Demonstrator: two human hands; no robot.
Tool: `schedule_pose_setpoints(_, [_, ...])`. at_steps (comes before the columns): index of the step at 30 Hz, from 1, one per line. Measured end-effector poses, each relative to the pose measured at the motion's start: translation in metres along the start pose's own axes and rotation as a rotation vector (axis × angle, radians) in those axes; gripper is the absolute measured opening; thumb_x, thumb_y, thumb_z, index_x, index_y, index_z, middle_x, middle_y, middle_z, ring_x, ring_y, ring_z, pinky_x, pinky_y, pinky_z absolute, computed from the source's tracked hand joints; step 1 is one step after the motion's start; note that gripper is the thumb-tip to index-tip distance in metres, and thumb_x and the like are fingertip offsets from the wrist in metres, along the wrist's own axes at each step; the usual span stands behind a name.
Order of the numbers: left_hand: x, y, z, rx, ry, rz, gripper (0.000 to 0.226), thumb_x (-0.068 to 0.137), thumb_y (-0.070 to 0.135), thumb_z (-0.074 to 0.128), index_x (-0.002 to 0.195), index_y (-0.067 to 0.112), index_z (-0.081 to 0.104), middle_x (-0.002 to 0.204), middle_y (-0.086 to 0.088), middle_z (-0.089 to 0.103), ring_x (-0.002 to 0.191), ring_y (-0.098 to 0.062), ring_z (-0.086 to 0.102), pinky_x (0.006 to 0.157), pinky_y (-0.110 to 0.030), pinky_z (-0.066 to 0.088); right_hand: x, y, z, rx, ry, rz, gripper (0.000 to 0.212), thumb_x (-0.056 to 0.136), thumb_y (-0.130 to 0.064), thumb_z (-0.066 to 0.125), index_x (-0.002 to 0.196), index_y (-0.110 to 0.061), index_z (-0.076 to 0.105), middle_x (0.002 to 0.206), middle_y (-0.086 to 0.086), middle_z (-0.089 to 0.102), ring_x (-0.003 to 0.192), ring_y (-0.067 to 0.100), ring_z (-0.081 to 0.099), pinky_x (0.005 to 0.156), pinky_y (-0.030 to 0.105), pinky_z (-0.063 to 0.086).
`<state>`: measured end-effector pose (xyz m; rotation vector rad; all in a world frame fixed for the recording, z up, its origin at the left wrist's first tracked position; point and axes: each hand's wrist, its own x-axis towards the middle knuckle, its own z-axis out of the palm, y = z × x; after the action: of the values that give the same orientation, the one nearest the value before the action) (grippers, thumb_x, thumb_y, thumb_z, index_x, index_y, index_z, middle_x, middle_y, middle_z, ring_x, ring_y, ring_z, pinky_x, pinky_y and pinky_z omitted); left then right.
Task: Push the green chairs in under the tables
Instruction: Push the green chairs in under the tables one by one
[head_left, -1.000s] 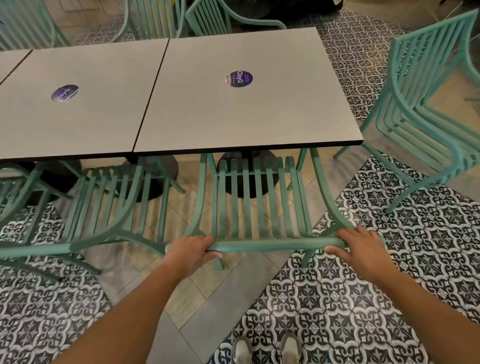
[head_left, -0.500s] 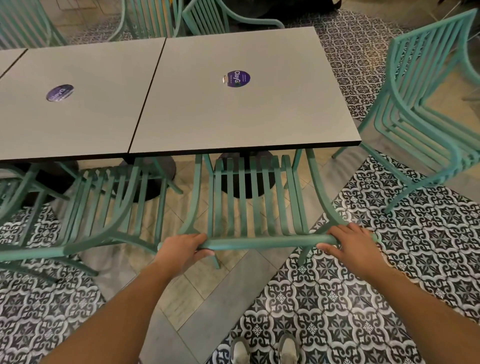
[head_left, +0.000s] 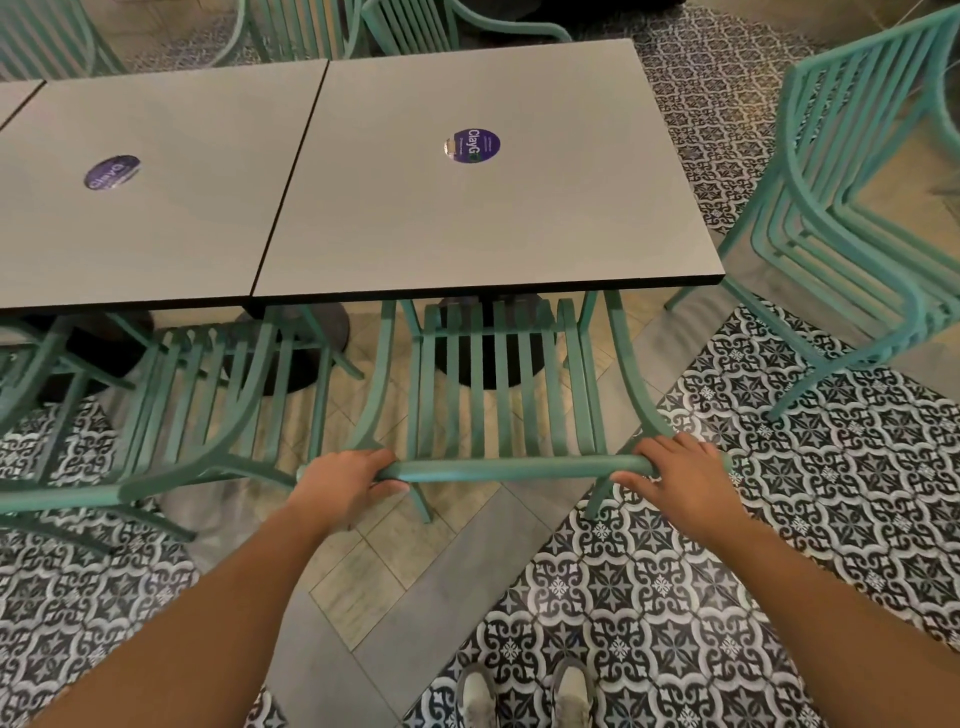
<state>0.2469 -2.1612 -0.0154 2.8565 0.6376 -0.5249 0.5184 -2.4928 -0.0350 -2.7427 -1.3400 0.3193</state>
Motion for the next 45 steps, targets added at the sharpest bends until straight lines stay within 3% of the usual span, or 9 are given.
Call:
schedule_pose_setpoints(15, [0.003, 0.006, 0.001, -0.027, 0.010, 0.004, 0.034, 0.090, 0.063, 0.042, 0.096, 0.031, 0.050, 0.081, 0.011, 0.057, 0.070, -0.009, 0.056, 0.068, -0.031, 0.052, 0.004, 0.007, -0.002, -0.003, 0.033, -0.023, 0.058, 0.081, -0.079, 0.020, 0.093, -0.035, 0.055, 0.090, -0.018, 0.054, 0.087, 0.008, 0.044, 0.075, 0.032, 0.031])
schedule_pose_setpoints(22, [0.001, 0.004, 0.003, -0.050, 0.025, 0.019, 0.036, 0.090, 0.064, 0.041, 0.098, 0.030, 0.051, 0.078, 0.011, 0.056, 0.070, -0.008, 0.056, 0.067, -0.031, 0.052, 0.003, 0.006, -0.002, -0.018, -0.006, -0.012, 0.057, 0.083, -0.080, 0.020, 0.093, -0.036, 0.054, 0.088, -0.021, 0.051, 0.087, 0.008, 0.045, 0.081, 0.034, 0.038])
schedule_pose_setpoints(28, [0.004, 0.000, 0.003, -0.052, 0.008, 0.038, 0.040, 0.090, 0.067, 0.038, 0.099, 0.030, 0.050, 0.081, 0.010, 0.058, 0.072, -0.010, 0.057, 0.068, -0.033, 0.052, 0.005, 0.003, -0.006, -0.009, -0.007, -0.013, 0.055, 0.081, -0.080, 0.017, 0.090, -0.037, 0.049, 0.088, -0.019, 0.049, 0.086, 0.008, 0.042, 0.077, 0.033, 0.031])
schedule_pose_setpoints(32, [0.009, -0.006, 0.000, -0.057, -0.001, 0.023, 0.039, 0.089, 0.066, 0.041, 0.097, 0.029, 0.051, 0.082, 0.010, 0.059, 0.074, -0.012, 0.057, 0.068, -0.035, 0.051, 0.012, -0.001, -0.008, -0.018, -0.054, -0.008, 0.053, 0.084, -0.079, 0.021, 0.095, -0.035, 0.051, 0.093, -0.017, 0.053, 0.091, 0.009, 0.044, 0.083, 0.034, 0.033])
schedule_pose_setpoints(39, [0.021, -0.020, -0.012, -0.114, 0.026, 0.031, 0.025, 0.090, 0.058, 0.049, 0.085, 0.034, 0.047, 0.074, 0.011, 0.054, 0.066, -0.006, 0.052, 0.053, -0.025, 0.036, 0.037, -0.010, -0.011, -0.015, -0.091, 0.012, 0.054, 0.083, -0.077, 0.025, 0.104, -0.036, 0.054, 0.100, -0.018, 0.055, 0.098, 0.007, 0.043, 0.089, 0.035, 0.031])
schedule_pose_setpoints(45, [0.037, -0.039, -0.013, -0.101, 0.037, 0.025, 0.033, 0.089, 0.063, 0.046, 0.087, 0.030, 0.049, 0.072, 0.008, 0.057, 0.065, -0.012, 0.055, 0.056, -0.033, 0.044, 0.055, -0.015, -0.011, -0.003, -0.062, 0.000, 0.056, 0.083, -0.077, 0.024, 0.103, -0.034, 0.055, 0.100, -0.015, 0.057, 0.098, 0.011, 0.045, 0.086, 0.036, 0.033])
